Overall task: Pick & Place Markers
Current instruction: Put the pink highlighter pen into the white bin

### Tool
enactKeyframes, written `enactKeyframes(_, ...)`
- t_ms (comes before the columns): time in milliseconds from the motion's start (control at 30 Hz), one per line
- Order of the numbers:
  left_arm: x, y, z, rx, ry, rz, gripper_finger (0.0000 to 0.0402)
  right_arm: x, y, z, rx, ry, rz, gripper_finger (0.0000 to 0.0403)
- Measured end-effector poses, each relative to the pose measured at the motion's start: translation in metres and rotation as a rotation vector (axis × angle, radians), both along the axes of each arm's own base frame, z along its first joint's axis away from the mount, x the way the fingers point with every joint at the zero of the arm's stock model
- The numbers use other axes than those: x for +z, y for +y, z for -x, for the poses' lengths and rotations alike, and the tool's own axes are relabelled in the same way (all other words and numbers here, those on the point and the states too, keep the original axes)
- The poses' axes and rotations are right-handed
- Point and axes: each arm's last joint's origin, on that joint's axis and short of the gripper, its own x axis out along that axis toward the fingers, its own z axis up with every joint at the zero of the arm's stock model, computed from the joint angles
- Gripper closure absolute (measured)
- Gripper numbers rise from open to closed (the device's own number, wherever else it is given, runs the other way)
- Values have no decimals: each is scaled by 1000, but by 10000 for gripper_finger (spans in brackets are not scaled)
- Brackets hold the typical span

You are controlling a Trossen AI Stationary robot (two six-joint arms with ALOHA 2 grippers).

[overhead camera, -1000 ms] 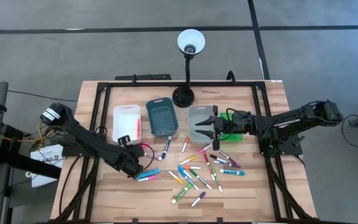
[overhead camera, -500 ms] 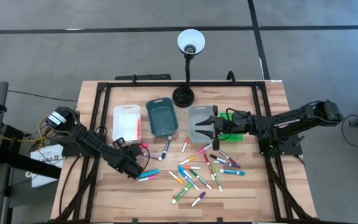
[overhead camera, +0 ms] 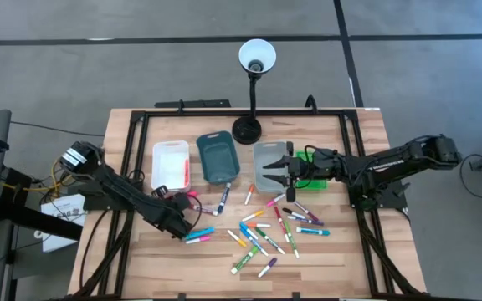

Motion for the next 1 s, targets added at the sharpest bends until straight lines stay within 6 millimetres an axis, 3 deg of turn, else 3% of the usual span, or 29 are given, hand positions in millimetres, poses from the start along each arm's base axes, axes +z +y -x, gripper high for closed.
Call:
enactKeyframes(133, 12, 6, 1, 11, -90, -32, 298, 0, 0, 0, 0, 0, 0, 290)
enactKeyframes(400, -6, 24, 10, 63, -61, -42, 298, 0, 0, 0, 1, 0, 2, 290)
enactKeyframes(600, -13, 27, 11, 57, -71, 1, 299, 0, 0, 0, 1, 0, 2, 290)
enactKeyframes(733, -6, 22, 7, 49, -90, 85, 299, 0, 0, 0, 2, 0, 2, 290)
enactKeyframes(867, 10, 10, -4, 26, -148, 292, 299, 0, 0, 0, 2, 1, 2, 290)
enactKeyframes(1000, 19, 10, -4, -7, -212, 245, 300, 0, 0, 0, 2, 3, 2, 290)
